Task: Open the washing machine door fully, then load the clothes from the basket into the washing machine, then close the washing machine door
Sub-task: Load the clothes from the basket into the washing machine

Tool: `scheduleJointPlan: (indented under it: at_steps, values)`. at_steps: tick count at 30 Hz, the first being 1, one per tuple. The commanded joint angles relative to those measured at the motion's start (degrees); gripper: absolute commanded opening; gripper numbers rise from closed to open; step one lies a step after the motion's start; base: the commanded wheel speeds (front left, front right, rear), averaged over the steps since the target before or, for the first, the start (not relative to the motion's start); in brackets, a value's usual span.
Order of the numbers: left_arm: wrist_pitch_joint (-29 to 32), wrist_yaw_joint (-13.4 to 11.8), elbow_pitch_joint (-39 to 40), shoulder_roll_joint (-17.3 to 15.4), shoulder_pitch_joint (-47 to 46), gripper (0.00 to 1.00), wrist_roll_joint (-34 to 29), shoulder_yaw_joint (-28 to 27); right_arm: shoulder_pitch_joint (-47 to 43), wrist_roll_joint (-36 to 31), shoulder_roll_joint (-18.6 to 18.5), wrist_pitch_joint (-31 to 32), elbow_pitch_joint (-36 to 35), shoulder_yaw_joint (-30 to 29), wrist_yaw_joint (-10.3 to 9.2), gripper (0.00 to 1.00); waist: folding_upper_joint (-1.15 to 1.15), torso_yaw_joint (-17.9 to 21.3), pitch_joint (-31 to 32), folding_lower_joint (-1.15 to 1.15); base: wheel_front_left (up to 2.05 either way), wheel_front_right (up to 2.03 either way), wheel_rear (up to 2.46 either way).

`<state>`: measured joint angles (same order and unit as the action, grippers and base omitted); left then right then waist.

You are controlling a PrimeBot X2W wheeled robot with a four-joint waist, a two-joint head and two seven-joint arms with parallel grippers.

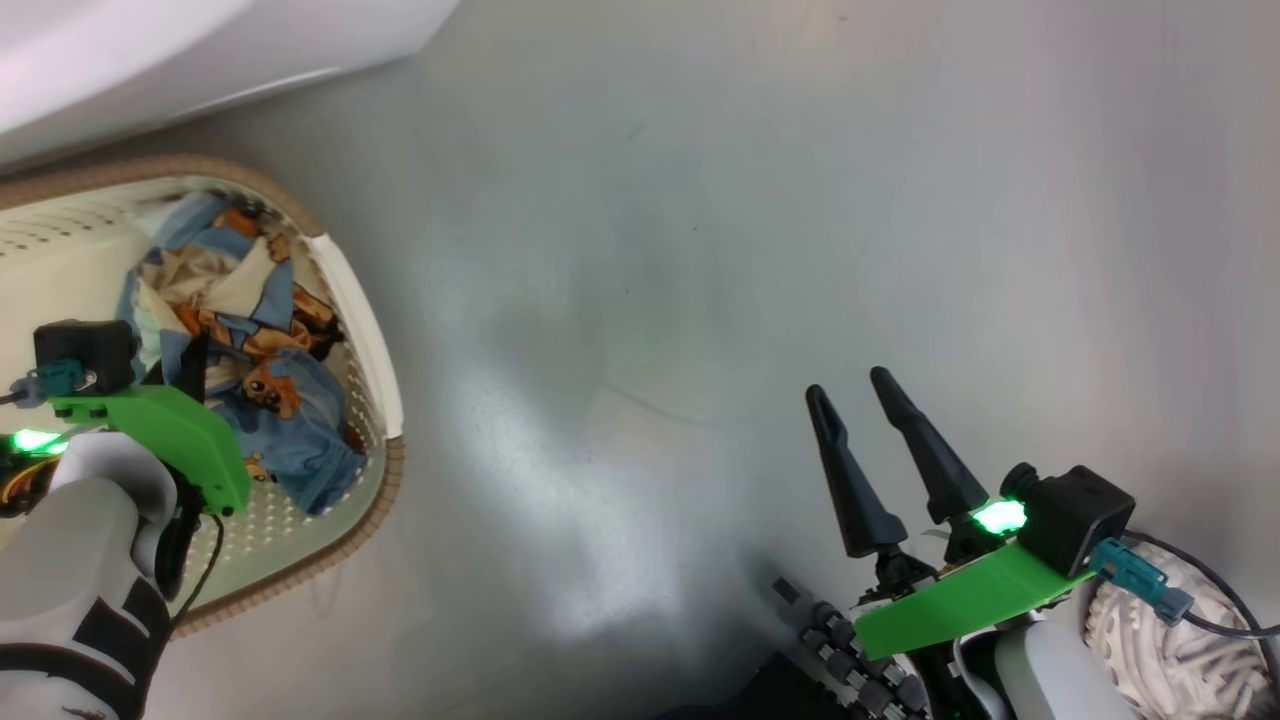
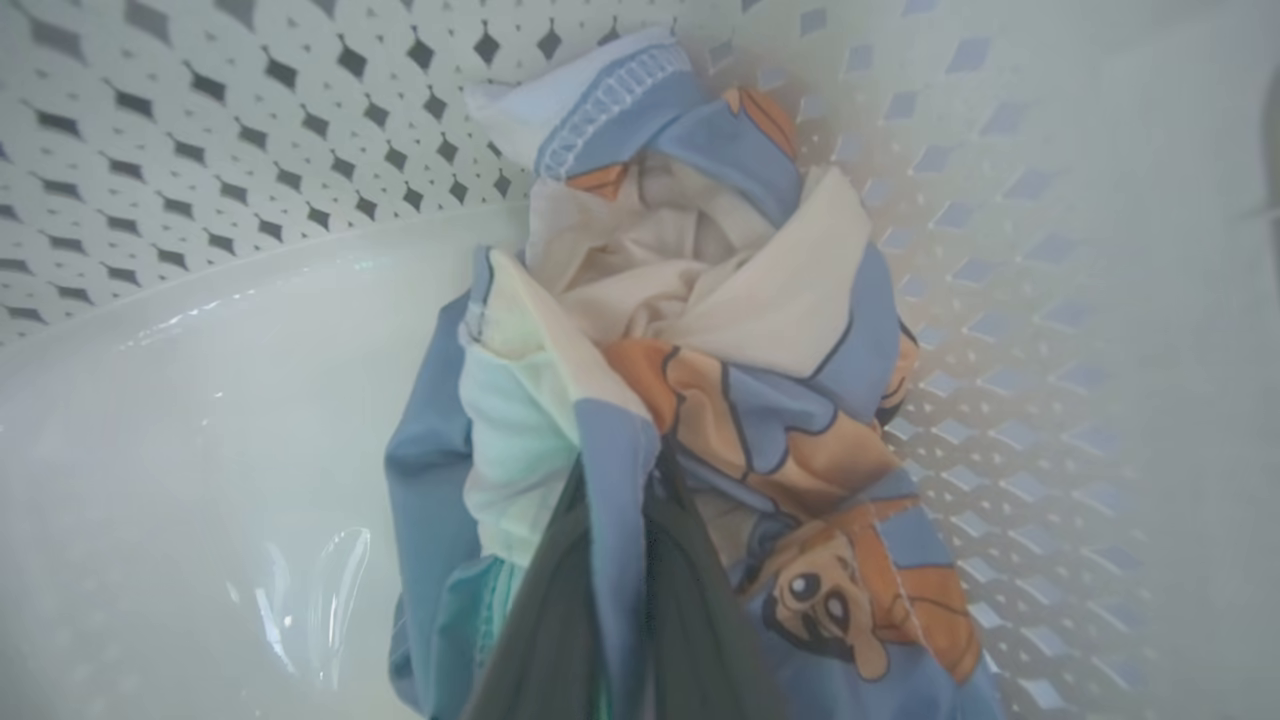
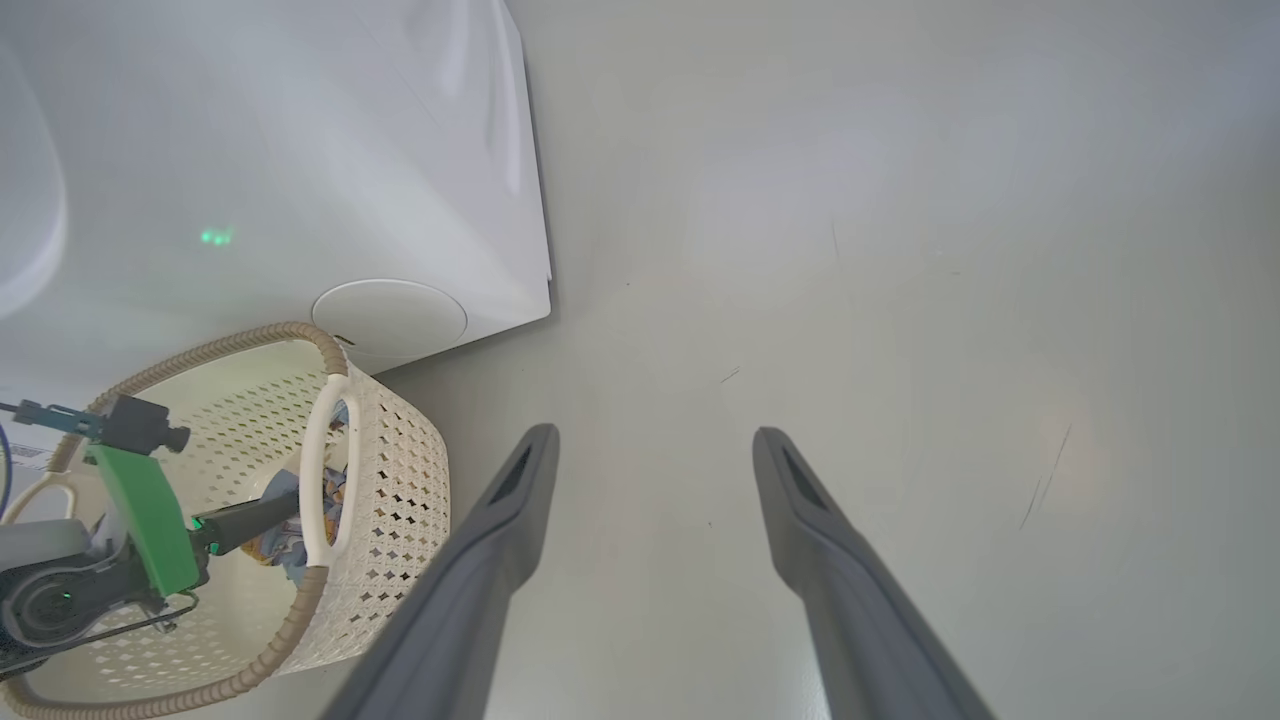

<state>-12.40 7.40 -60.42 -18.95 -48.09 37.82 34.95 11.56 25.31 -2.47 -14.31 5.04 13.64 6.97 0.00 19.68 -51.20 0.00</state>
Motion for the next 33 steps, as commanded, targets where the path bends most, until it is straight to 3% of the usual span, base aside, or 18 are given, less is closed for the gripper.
scheduleJointPlan:
  at_steps: [1, 9, 15, 33]
  values:
    - [-1.0, 0.1, 1.0, -1.7, 2.2, 0.00, 1.3, -0.6, -1.8, 0.2, -0.4, -0.7, -0.6, 0.5, 0.52, 1.00, 0.00, -0.8, 0.9, 0.00, 0.00, 0.00, 0.00]
    - [-2.5, 0.1, 5.1, -1.7, 4.9, 0.00, 6.4, 0.8, -0.3, -1.0, -0.4, -0.7, 0.1, -1.7, 0.52, 1.00, 0.00, -4.4, 4.6, 0.00, 0.00, 0.00, 0.00]
    - [-2.6, 0.1, 10.3, -1.8, 7.0, 0.00, 6.6, -0.5, 0.7, -2.0, -0.4, -0.7, 0.9, -2.7, 0.52, 1.00, 0.00, -6.8, 7.2, 0.00, 0.00, 0.00, 0.00]
    - [-2.6, 0.1, 24.9, 2.1, 19.8, 0.00, 2.3, -11.0, 1.2, -4.4, -0.4, -0.7, 4.5, -5.3, 0.52, 1.00, 0.00, -13.4, 18.7, 0.00, 0.00, 0.00, 0.00]
